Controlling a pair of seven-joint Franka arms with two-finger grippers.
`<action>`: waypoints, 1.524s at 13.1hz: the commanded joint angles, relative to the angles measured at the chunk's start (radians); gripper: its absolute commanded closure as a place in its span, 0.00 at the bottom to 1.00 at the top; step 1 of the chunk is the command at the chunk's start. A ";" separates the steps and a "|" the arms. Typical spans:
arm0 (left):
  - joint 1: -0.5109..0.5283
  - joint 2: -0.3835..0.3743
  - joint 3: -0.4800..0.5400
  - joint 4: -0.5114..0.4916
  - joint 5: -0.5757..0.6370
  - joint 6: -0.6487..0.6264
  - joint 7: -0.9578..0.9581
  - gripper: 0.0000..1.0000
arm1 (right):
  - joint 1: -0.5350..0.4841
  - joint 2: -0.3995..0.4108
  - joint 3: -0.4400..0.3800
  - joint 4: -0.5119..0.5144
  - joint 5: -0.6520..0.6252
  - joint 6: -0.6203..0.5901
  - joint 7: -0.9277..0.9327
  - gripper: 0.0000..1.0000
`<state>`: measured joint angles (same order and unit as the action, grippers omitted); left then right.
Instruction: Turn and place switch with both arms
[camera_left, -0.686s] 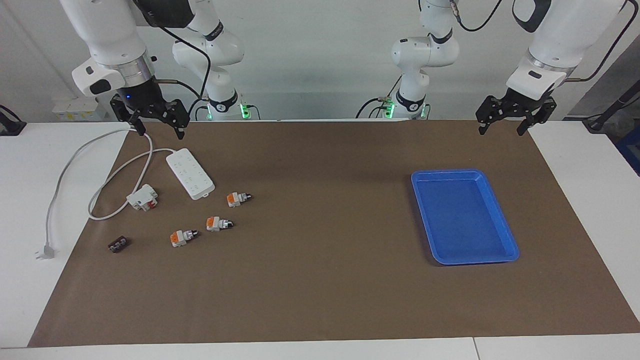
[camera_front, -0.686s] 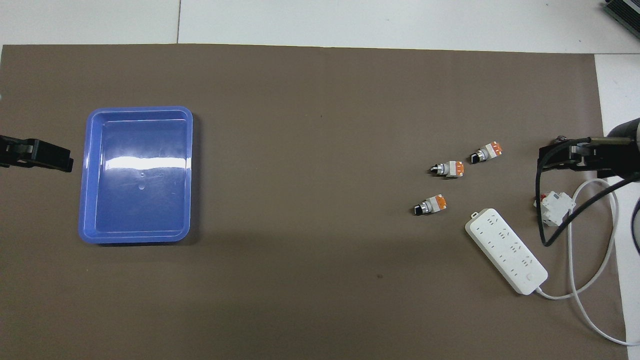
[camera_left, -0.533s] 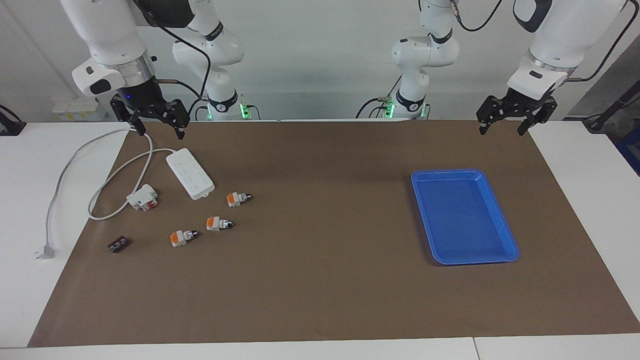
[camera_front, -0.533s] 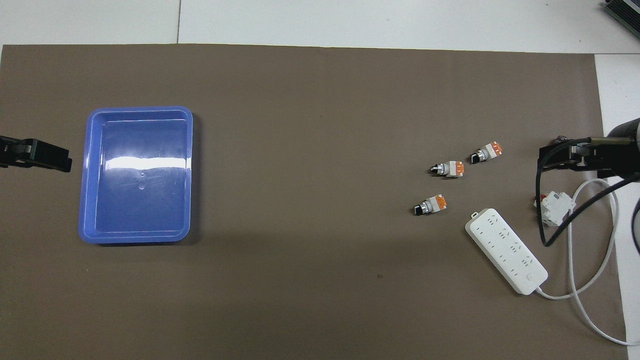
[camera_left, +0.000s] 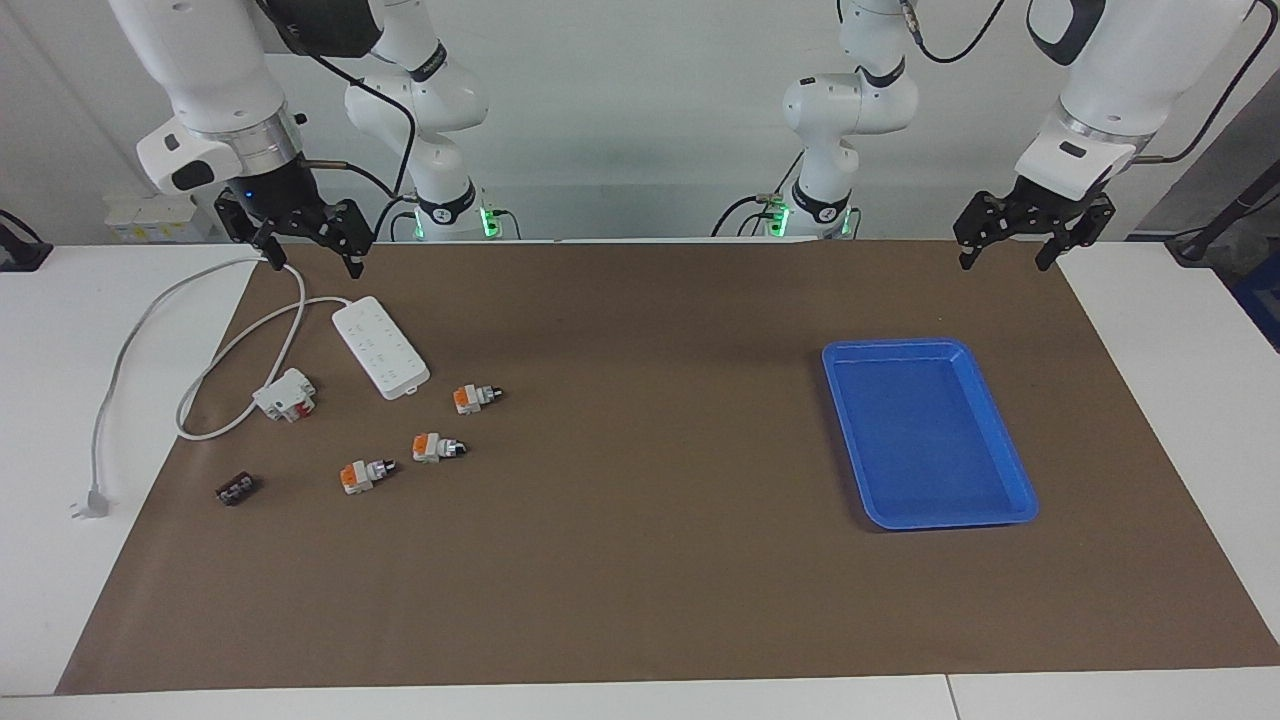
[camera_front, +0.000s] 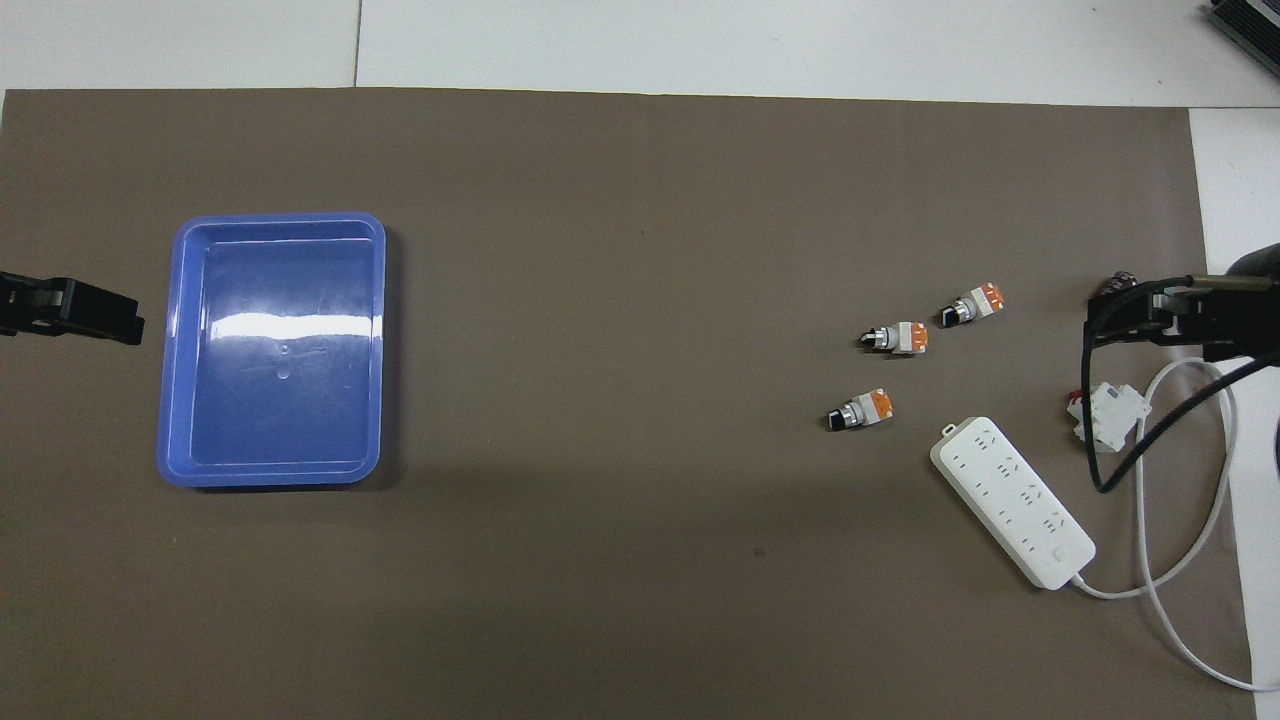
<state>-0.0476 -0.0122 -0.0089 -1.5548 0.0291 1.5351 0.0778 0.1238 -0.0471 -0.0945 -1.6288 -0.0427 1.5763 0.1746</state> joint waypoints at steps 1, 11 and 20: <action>-0.006 -0.025 0.007 -0.027 0.012 -0.004 0.007 0.00 | -0.010 -0.010 -0.002 -0.013 0.020 0.002 0.012 0.00; -0.006 -0.025 0.007 -0.027 0.012 -0.004 0.007 0.00 | 0.052 0.002 0.004 -0.390 0.021 0.442 0.776 0.00; -0.006 -0.025 0.007 -0.027 0.012 -0.004 0.007 0.00 | 0.143 0.088 0.004 -0.673 0.150 0.835 1.115 0.00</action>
<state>-0.0476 -0.0122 -0.0089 -1.5551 0.0291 1.5348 0.0778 0.2790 0.0564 -0.0927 -2.2443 0.0687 2.3330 1.2770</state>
